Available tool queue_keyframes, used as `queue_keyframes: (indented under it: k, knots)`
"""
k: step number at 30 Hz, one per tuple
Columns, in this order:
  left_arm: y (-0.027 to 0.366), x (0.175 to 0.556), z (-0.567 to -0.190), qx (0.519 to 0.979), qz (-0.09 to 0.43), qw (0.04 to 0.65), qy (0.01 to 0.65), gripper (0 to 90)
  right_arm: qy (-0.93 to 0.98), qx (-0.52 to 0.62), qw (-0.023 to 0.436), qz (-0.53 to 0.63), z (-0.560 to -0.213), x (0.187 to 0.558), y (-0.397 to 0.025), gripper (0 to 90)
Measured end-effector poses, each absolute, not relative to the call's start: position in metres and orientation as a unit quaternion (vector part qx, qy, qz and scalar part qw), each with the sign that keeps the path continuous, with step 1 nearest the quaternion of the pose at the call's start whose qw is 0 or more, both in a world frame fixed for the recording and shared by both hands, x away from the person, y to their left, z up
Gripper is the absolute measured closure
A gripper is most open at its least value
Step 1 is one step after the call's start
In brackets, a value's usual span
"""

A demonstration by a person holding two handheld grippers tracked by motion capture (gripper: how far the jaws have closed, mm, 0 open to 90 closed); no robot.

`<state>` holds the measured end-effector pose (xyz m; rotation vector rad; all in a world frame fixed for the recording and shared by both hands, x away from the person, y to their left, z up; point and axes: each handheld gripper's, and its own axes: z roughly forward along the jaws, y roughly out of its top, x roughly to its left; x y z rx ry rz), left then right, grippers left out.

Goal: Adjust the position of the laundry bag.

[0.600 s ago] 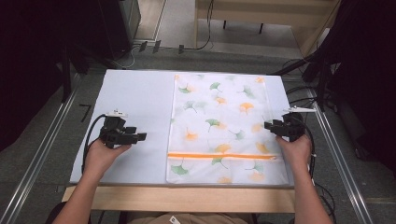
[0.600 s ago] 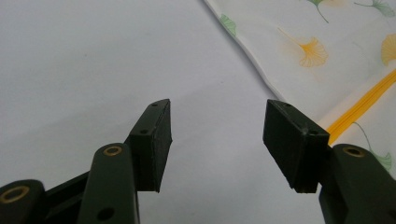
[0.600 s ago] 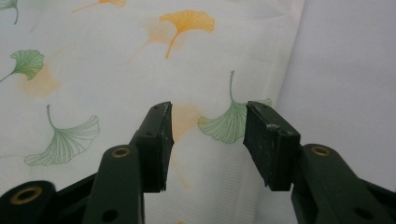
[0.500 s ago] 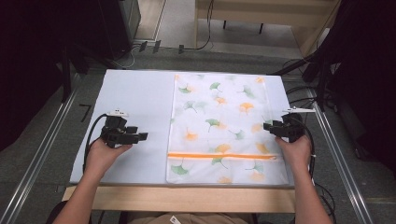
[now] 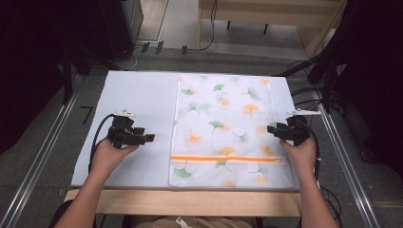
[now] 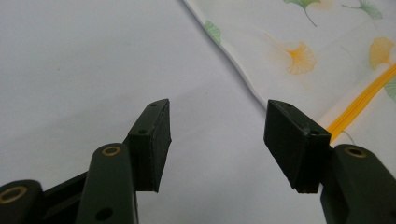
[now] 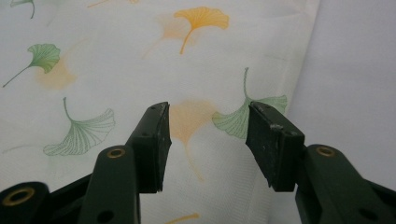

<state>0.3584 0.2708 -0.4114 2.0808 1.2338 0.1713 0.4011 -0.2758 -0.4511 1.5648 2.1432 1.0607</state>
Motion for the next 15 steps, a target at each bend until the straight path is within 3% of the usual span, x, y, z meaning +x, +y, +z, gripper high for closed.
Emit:
queue_keyframes:
  k: [15]
  knots:
    - [0.257, 0.359, -0.416, 0.828, 0.052, 0.331, 0.450, 39.9, 0.754, 0.528, 0.155, 0.358, -0.442, 0.398, -0.271, 50.4]
